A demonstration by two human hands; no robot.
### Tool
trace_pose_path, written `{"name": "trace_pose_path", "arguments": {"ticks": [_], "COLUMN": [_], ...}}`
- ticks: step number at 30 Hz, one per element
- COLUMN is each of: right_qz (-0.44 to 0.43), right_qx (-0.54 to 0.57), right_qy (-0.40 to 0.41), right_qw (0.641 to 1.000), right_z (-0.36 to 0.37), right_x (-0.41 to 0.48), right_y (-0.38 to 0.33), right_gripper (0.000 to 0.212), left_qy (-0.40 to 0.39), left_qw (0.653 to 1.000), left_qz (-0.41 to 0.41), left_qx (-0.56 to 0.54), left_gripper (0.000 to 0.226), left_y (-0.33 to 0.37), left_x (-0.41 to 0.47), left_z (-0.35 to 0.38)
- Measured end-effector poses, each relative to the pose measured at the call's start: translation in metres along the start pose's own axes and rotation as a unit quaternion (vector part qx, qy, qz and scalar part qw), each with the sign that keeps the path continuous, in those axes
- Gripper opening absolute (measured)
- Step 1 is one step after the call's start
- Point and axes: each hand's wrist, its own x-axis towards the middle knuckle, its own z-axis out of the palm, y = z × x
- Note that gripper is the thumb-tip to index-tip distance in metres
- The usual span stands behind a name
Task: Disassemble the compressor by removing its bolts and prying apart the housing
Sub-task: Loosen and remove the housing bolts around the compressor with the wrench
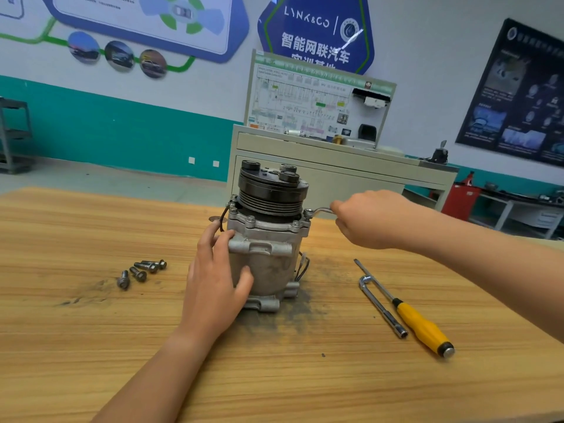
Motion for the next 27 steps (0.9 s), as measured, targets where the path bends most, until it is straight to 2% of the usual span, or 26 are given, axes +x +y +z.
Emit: {"name": "trace_pose_path", "arguments": {"ticks": [3,8,13,16,20,25,27], "right_qz": [-0.002,0.002,-0.018,0.001,0.037,0.070,0.065], "right_qx": [-0.003,-0.045,-0.080,-0.099,-0.029,0.084,0.081], "right_qy": [-0.019,0.000,-0.020,-0.001,0.061,0.100,0.120], "right_qw": [1.000,0.999,0.996,0.995,0.997,0.989,0.987], "right_z": [0.001,0.005,0.011,0.015,0.029,0.045,0.049], "right_x": [-0.005,-0.008,-0.003,0.015,0.047,0.079,0.079], "right_y": [-0.005,-0.017,-0.002,0.005,0.005,-0.017,-0.013], "right_gripper": [0.024,0.016,0.020,0.026,0.034,0.032,0.031], "left_qy": [0.005,0.001,0.002,0.006,0.018,0.022,0.023], "left_qw": [1.000,1.000,1.000,1.000,1.000,0.999,0.999], "left_qz": [0.001,-0.001,0.004,0.007,0.003,-0.010,-0.008], "left_qx": [-0.003,-0.006,-0.010,-0.012,-0.021,-0.032,-0.024], "left_gripper": [0.058,0.059,0.058,0.058,0.057,0.058,0.057], "left_y": [0.001,0.001,0.001,0.000,0.000,0.002,0.001], "left_x": [0.000,0.000,0.000,0.000,0.000,0.000,0.001], "left_z": [0.000,0.001,0.000,0.000,0.003,0.007,0.005]}}
